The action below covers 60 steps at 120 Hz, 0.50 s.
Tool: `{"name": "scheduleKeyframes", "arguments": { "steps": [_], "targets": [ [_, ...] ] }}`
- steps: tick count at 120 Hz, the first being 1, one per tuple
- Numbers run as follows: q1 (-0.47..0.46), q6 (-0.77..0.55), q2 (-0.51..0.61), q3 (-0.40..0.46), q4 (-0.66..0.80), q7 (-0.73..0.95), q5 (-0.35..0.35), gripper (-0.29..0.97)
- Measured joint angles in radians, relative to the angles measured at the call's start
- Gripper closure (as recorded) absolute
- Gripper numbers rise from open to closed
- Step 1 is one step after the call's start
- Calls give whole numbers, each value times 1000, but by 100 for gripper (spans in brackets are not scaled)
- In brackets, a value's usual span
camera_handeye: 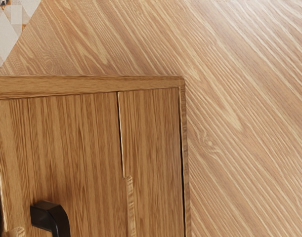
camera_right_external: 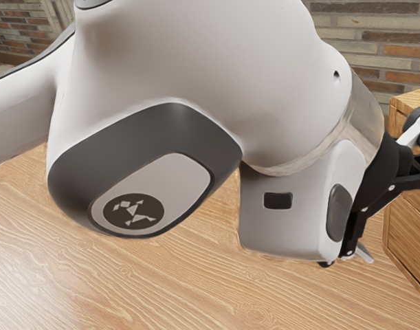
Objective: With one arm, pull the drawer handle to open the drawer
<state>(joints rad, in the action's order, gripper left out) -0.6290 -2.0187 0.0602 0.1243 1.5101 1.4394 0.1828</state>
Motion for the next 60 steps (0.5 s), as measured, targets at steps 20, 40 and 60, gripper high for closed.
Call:
{"name": "scheduleKeyframes", "arguments": {
  "steps": [20, 40, 60],
  "targets": [
    [-23, -16, -18, -9, -21, 4, 5, 0],
    [-10, 15, -74, -10, -111, 8, 10, 0],
    [-2, 49, -148, -9, -190, 10, 18, 0]
  ]
}}
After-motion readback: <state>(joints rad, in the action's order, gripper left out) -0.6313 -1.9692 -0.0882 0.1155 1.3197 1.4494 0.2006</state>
